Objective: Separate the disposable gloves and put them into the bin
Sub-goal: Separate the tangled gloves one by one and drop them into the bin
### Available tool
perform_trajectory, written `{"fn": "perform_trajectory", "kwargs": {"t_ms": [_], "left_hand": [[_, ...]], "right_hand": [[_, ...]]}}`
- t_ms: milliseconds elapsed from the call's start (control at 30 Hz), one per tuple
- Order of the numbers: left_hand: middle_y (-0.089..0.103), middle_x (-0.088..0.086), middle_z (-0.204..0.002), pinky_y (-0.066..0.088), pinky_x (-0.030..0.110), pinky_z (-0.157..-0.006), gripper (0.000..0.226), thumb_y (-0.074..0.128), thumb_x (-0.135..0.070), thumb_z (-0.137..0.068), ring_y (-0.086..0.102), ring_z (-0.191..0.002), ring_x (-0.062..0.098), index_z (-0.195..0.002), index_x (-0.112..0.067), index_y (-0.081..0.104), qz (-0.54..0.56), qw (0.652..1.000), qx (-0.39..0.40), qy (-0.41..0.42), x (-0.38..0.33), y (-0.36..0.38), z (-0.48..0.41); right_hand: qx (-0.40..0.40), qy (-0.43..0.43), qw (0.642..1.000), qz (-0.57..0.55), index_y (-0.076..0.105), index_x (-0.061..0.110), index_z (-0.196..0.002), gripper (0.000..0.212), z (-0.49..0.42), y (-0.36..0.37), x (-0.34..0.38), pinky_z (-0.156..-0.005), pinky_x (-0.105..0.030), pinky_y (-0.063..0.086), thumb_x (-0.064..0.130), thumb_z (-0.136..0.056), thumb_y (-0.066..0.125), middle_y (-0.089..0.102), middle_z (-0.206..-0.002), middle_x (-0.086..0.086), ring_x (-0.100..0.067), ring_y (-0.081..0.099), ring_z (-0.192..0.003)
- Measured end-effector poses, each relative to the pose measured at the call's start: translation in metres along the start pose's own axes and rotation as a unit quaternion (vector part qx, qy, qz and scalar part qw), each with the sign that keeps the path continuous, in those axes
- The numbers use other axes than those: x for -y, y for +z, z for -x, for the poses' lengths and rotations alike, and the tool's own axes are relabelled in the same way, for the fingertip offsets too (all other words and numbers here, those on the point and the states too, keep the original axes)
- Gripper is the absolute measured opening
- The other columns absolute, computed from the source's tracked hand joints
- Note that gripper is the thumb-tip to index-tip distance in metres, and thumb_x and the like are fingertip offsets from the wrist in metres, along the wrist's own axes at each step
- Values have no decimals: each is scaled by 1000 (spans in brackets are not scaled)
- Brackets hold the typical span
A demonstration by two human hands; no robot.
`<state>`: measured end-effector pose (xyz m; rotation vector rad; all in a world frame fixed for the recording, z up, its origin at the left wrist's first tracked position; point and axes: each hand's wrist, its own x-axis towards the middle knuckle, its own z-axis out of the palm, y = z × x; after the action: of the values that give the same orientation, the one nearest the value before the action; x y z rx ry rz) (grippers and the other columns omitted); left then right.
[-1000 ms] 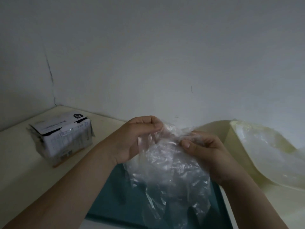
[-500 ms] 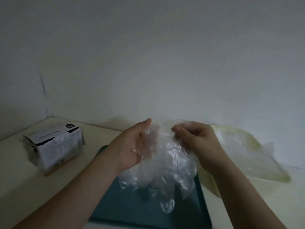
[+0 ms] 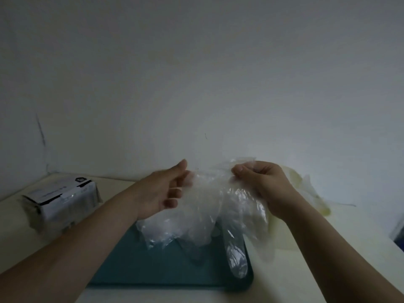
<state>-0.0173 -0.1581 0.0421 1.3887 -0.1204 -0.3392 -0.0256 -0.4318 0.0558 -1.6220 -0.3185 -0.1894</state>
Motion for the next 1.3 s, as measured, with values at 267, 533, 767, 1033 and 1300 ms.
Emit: {"fn": "perform_trajectory", "kwargs": {"t_ms": [267, 533, 767, 1033, 1300], "left_hand": [[70, 14, -126, 47, 54, -109, 26, 76, -33, -89, 74, -101, 31, -107, -14, 79, 128, 989, 71, 7, -14, 45, -10], [72, 16, -128, 59, 37, -70, 17, 61, -26, -95, 75, -100, 32, -97, -15, 73, 58, 992, 81, 79, -44, 50, -25], [67, 15, -140, 59, 28, -59, 35, 46, -24, -101, 79, -88, 27, -85, -16, 76, 38, 970, 223, 86, -76, 74, -20], [78, 5, -115, 57, 25, -55, 7, 68, -25, -88, 76, -80, 14, -91, -21, 73, 30, 975, 188, 116, -77, 136, -87], [75, 9, -78, 53, 25, -52, 19, 79, 5, -86, 68, -56, 15, -88, -10, 67, -158, 987, 36, 23, -12, 181, -189]], "right_hand": [[56, 12, 998, 17, 80, 4, -92, 27, -5, -11, 22, -76, -48, 48, 30, -88, 78, 75, -88, -21, -35, 62, -79], [-193, 24, 944, 266, 74, 8, -93, 17, -41, -115, 14, -37, -17, 31, 23, -98, 67, 71, -61, -7, -15, 42, -37], [-106, 121, 931, 329, 72, 4, -89, 23, -81, -123, -2, -37, -18, 36, 25, -97, 68, 76, -71, -9, -17, 58, -43], [-127, 180, 908, 357, 59, 6, -132, 28, -98, -137, -20, -97, -37, 50, 14, -108, 47, 59, -117, -6, -28, 60, -113], [-91, 145, 935, 311, 62, 26, -122, 50, -75, -191, -4, -70, -25, 51, 21, -80, 90, 61, -115, -3, -25, 67, -104]]}}
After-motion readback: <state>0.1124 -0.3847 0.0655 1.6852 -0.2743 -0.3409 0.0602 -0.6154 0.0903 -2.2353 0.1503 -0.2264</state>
